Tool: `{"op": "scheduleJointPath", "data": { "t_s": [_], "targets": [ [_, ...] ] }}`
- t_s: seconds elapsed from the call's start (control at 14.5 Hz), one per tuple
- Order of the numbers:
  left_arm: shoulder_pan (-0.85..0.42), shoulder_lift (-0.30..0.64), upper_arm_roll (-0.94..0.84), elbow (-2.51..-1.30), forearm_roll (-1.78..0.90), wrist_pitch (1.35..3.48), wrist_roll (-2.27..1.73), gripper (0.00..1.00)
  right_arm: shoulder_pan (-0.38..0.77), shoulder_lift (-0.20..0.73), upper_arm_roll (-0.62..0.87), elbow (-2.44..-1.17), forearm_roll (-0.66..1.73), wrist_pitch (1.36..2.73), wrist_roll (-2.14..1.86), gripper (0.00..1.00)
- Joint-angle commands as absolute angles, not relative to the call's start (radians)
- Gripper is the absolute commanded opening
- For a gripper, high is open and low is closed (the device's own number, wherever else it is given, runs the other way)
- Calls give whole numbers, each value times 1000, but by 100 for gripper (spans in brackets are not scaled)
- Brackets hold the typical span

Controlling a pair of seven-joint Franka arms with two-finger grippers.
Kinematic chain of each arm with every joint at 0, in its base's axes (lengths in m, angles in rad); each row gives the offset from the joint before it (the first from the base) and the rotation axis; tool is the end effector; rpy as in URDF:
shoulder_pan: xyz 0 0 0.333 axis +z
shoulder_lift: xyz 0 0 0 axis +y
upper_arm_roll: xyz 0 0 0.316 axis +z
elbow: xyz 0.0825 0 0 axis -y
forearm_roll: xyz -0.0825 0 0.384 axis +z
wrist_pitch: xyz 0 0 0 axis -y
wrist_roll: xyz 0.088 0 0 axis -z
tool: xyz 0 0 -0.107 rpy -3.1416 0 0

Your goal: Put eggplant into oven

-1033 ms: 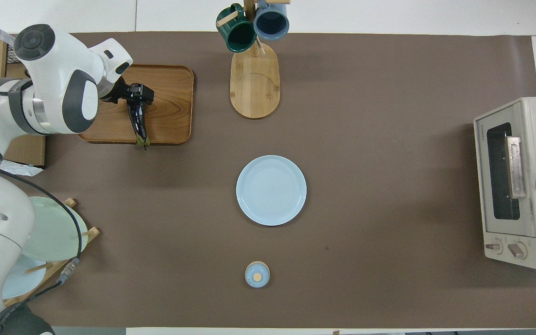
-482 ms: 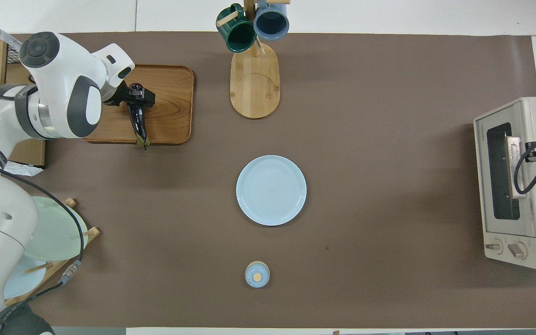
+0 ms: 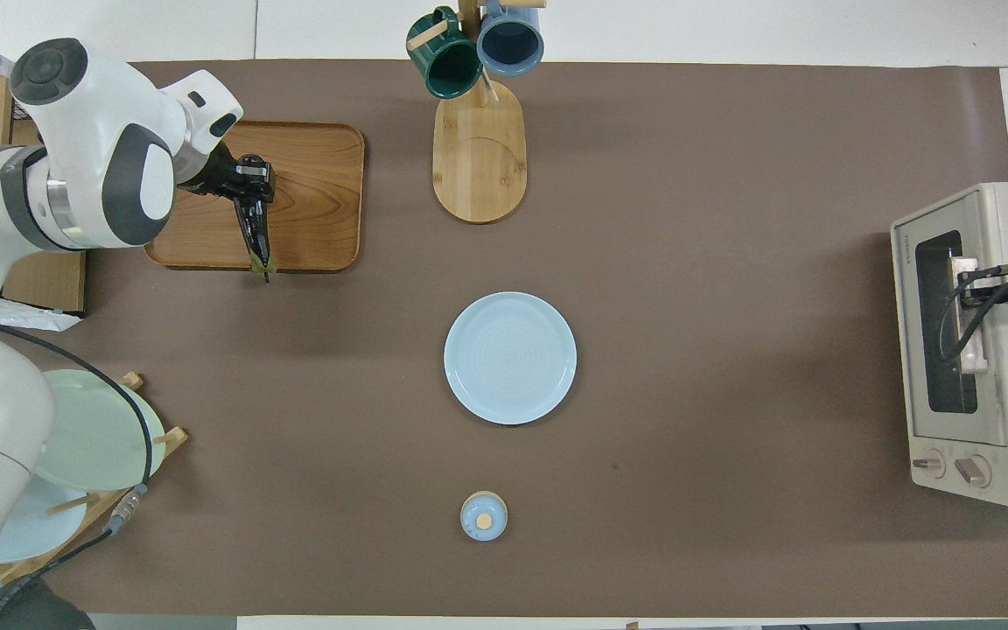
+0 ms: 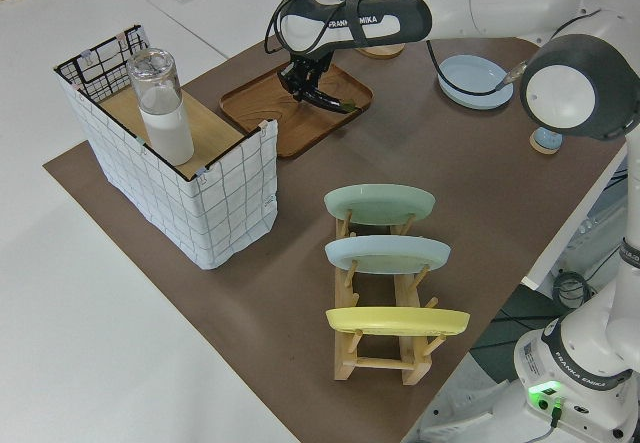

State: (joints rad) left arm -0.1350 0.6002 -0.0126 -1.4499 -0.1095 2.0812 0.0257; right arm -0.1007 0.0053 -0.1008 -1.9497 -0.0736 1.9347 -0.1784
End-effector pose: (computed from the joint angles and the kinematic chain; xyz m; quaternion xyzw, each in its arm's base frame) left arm 0.7084 -0.1093 0.3394 0.9968 -0.0593 0.0123 0.0525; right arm 0.5447 -0.1163 0.4725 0.9994 0.0019 -0.0165 0.0320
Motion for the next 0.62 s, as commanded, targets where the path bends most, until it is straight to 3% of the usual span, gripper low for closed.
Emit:
{"op": "scheduleJointPath", "data": {
  "t_s": [0.0,0.21,0.55],
  "targets": [
    [-130,525,-9,-1451,-141,2022,26,0,-94,-2,-95,-2014,-75,1980,-164,0],
    [-146,444,-11,-1454,-149,1922,-38,0,-48,21,-95,-2037,-74,2037,-161,0],
    [-323,316,-15,-1538,-149,1861,-297,0,-11,64,-95,-2101,-74,2187,-147,0]
  ]
}}
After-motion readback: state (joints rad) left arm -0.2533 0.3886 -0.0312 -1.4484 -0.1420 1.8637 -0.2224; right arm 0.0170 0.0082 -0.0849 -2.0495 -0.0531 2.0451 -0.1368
